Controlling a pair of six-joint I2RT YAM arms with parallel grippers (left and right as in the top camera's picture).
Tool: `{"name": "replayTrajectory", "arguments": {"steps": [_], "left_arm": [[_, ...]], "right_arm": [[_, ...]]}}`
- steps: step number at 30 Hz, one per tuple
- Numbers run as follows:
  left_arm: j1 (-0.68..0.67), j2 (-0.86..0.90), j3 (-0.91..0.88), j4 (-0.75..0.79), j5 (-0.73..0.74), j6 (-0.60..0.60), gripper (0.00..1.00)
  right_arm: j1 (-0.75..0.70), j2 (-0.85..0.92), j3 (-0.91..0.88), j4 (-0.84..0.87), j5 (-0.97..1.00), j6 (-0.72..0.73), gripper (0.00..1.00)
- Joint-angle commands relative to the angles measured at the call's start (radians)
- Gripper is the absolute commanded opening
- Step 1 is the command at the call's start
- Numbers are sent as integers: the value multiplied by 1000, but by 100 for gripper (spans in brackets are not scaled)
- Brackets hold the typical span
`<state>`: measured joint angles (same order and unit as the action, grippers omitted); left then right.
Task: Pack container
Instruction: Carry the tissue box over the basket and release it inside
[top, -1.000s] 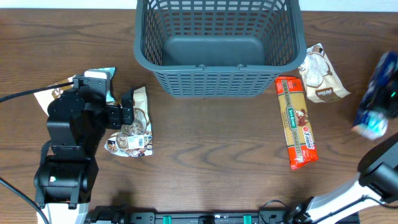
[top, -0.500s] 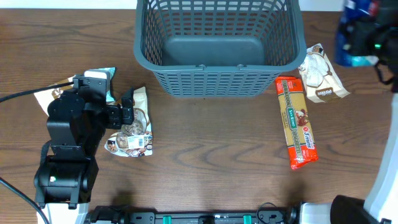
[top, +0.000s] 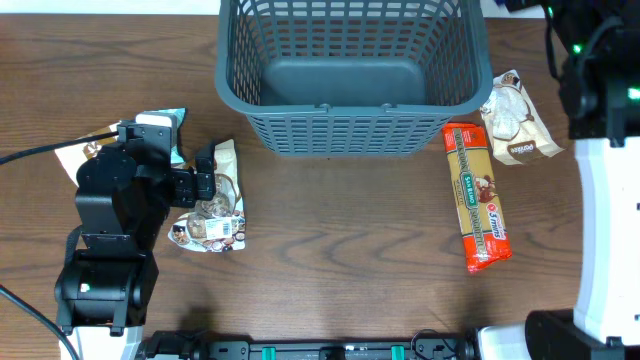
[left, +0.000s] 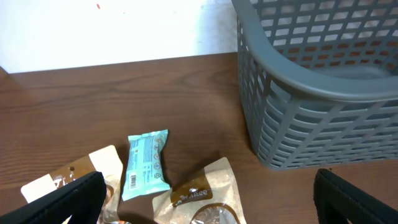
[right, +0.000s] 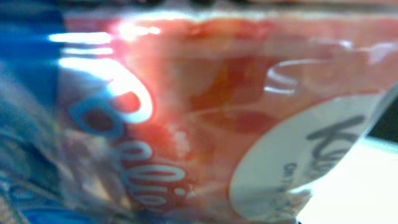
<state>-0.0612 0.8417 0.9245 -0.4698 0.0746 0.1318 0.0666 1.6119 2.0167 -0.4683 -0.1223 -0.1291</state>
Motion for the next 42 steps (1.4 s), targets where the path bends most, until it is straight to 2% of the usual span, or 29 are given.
{"name": "replayTrajectory", "arguments": {"steps": [1, 10, 15, 21, 26, 33, 36, 42], "left_arm": [[-3, 0, 14, 0, -8, 6, 99], [-3, 34, 14, 0, -8, 6, 99], [-3, 47, 14, 0, -8, 6, 99], [-3, 48, 14, 0, -8, 6, 99], [-3, 48, 14, 0, -8, 6, 99], [-3, 48, 14, 0, -8, 6, 99], [-3, 48, 14, 0, -8, 6, 99], [-3, 48, 14, 0, -8, 6, 99]], "right_arm": [[29, 74, 11, 61, -42, 121, 2], [67, 306, 11, 259, -400, 291, 3], [84, 364, 11, 335, -623, 293, 1], [101, 368, 11, 312, -895, 232, 1], [103, 368, 11, 162, -1080, 127, 1], [103, 368, 11, -109, -1117, -67, 3], [103, 368, 11, -196, -1068, -113, 4], [103, 368, 11, -430, -821, -240, 4]]}}
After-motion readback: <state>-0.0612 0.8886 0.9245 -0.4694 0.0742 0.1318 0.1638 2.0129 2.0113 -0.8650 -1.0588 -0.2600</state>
